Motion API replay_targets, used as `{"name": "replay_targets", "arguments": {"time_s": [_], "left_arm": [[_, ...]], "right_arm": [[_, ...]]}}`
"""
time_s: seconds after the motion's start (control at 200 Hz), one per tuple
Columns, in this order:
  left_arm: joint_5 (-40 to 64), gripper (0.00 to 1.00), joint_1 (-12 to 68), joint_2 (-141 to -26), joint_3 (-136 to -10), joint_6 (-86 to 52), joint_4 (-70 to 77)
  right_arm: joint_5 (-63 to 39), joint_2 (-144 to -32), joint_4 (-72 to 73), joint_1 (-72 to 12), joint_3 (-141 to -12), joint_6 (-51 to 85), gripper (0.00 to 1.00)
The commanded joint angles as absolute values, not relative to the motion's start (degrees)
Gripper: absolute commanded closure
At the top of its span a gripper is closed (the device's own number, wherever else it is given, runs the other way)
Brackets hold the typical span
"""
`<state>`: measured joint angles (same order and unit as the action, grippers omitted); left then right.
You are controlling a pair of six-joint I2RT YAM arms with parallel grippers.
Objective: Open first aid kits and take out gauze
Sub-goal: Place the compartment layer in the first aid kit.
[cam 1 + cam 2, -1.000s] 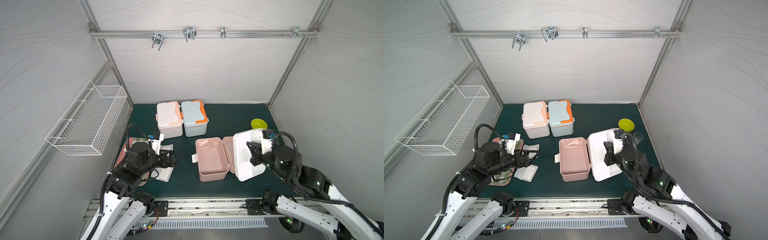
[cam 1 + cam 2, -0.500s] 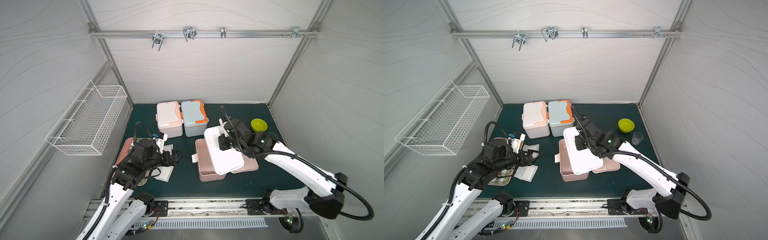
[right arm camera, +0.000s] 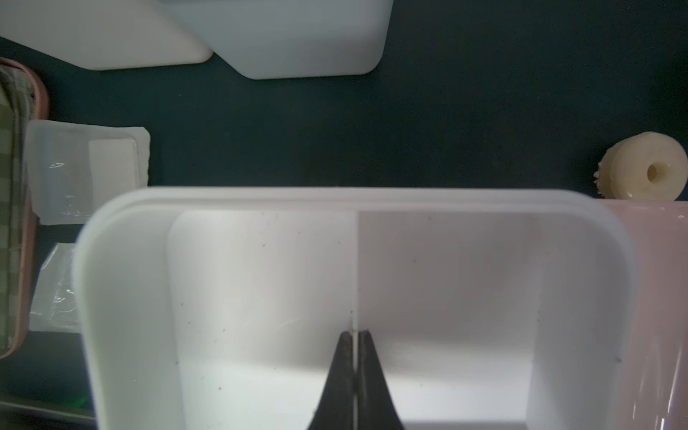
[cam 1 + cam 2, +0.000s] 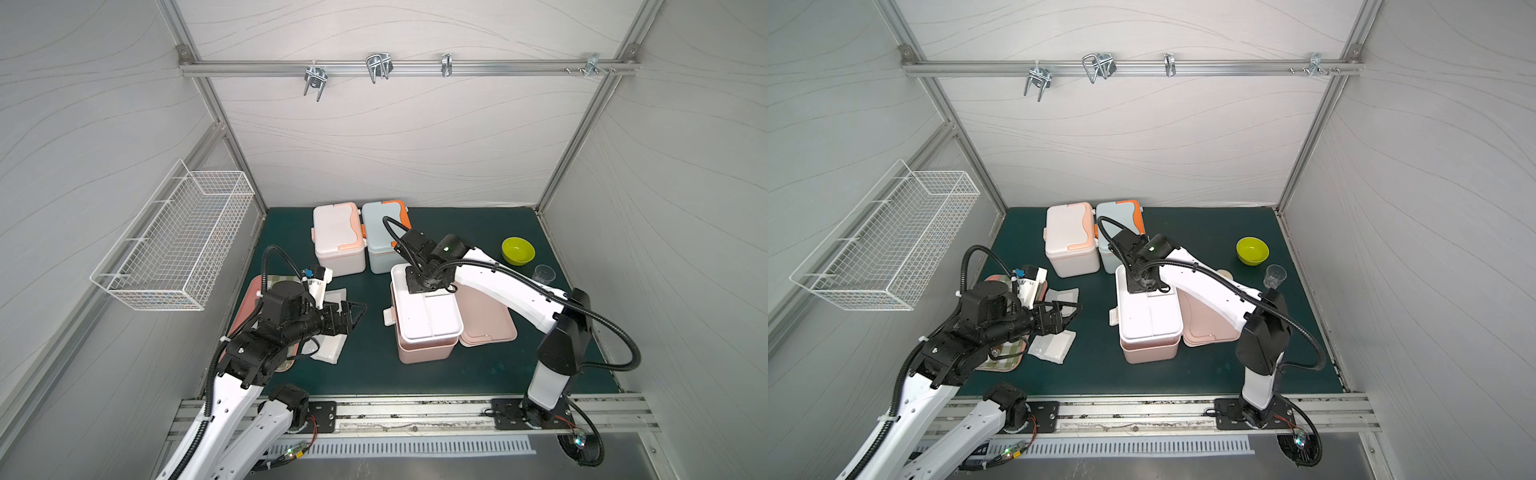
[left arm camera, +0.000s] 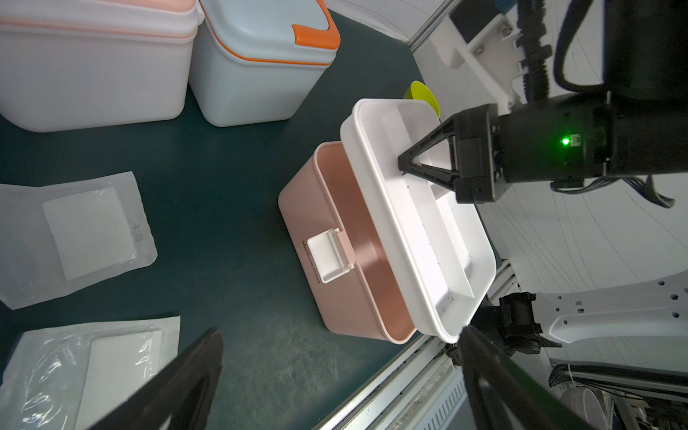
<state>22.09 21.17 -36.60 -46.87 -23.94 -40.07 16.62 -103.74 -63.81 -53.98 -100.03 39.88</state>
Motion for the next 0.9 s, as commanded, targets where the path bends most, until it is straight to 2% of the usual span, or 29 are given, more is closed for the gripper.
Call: {"name": "replay_targets", "arguments": {"time_s": [0.0,0.895], "left_arm": [[23.21,0.01,21.53,-35.93,-47.2,-22.42,-39.16],[23.73,0.01,21.53,-35.97,-47.04,-22.42,-38.94]], "right_arm": [[16.78,-106.12,-69.24,-54.18,-102.97,42.6,1.0],[14.82,-110.76,-67.68,-53.7,-100.77,43.12,1.0]]}}
